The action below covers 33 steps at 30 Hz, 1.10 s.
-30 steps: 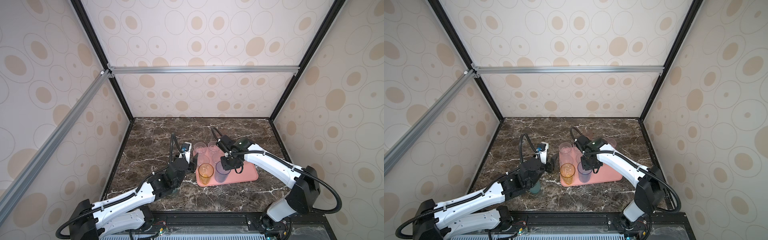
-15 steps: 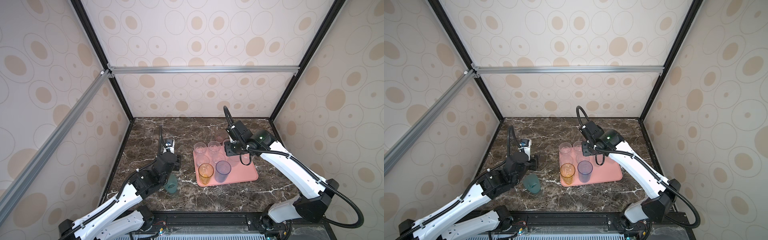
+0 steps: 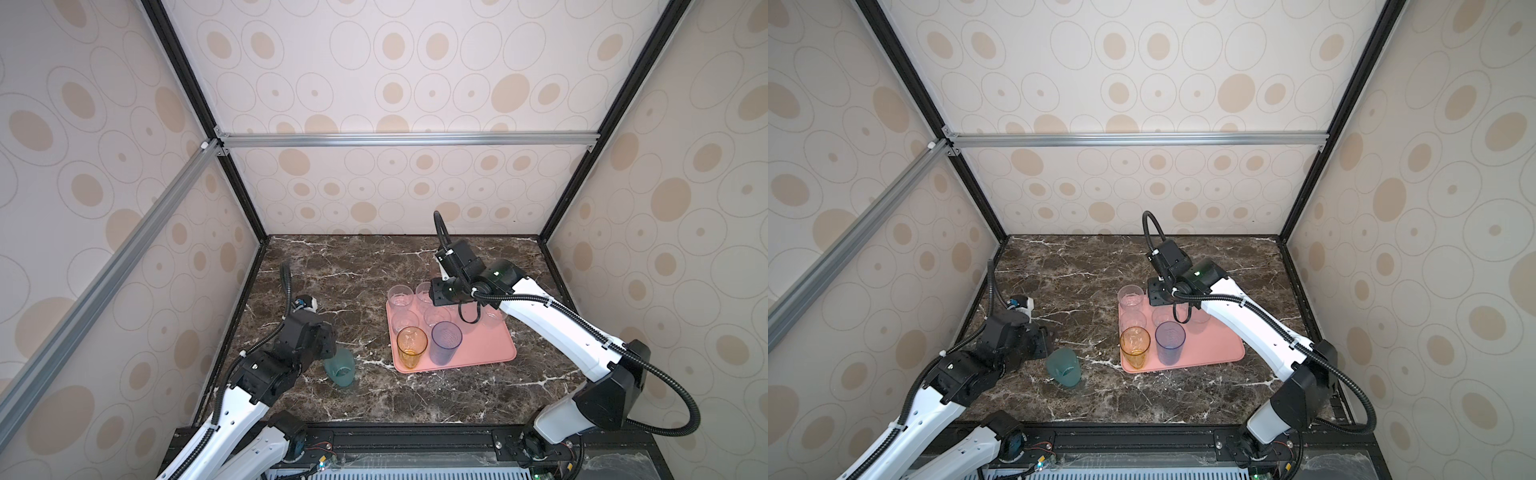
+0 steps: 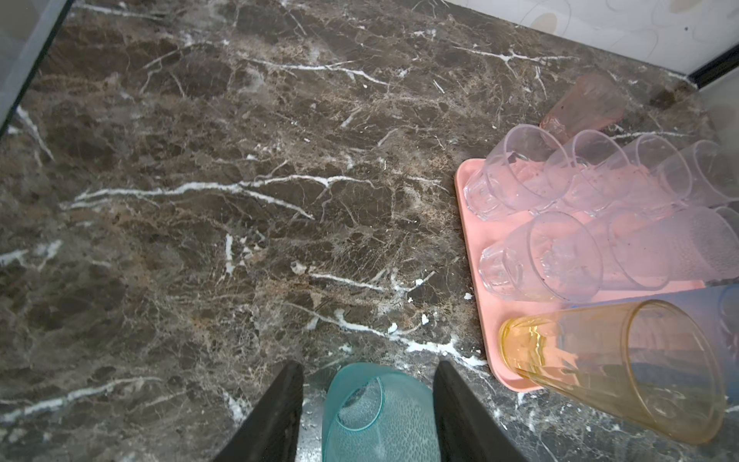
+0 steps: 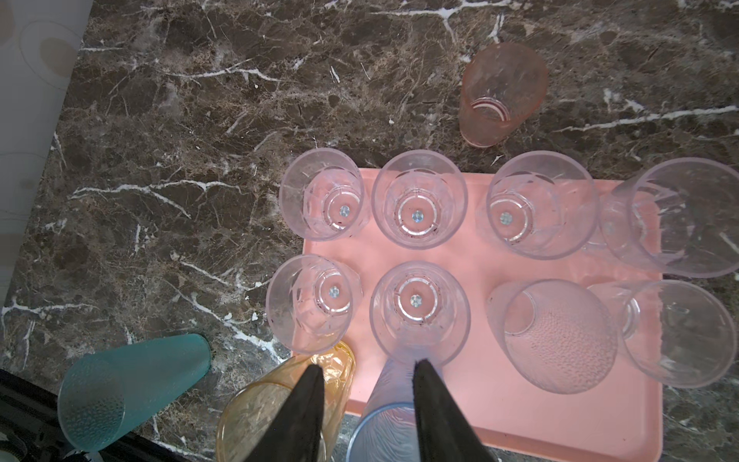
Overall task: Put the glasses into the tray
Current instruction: 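Open the right gripper while the left gripper reaches to the teal glass, then grasp the teal glass with the left gripper and lift it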
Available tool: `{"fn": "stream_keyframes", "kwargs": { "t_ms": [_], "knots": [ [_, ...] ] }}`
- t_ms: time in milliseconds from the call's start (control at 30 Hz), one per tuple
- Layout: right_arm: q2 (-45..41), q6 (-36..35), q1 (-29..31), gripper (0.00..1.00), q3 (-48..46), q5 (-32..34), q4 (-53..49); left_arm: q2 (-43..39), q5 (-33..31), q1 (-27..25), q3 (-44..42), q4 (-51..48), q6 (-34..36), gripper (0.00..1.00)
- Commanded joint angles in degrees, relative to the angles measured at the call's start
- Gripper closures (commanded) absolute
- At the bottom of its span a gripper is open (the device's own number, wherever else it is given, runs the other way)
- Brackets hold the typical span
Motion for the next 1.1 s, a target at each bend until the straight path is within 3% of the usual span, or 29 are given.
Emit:
{"fn": "stream_keyframes", "kwargs": {
  "t_ms": [0,133,333,633,767,933,1067],
  "knots": [
    [0.2,0.3,-0.1,0.60,-1.4,-1.1,2.5,-1.9,0.1,0.6,-1.2,-4.2,-6.4,0.47],
    [1.2,-0.2,-0.2,0.60,-1.3,-1.6,2.9,-2.8,5.5,0.6,-5.3,-2.2,-9.2,0.47],
    [1.2,-0.6,-0.2,0.60,-1.9,-1.2,3.6,-2.1,4.6,0.7,-7.6,-2.9,-9.7,0.52],
    [1.5,-0.7,-0.2,0.60,-2.1,-1.3,3.6,6.3,4.8,0.7,-10.2,3.5,-8.9,0.75],
    [0.9,-0.3,-0.2,0.60,-3.1,-1.0,4.0,8.0,4.2,0.6,-9.6,3.7,-8.4,0.80],
    [1.0,0.0,-0.2,0.60,-3.2,-2.3,4.6,8.3,2.5,0.7,-8.6,4.7,-8.1,1.00],
    [0.7,-0.3,-0.2,0.60,-1.4,-2.5,2.6,8.4,0.7,0.6,-3.9,3.8,-7.4,1.00]
  ]
}}
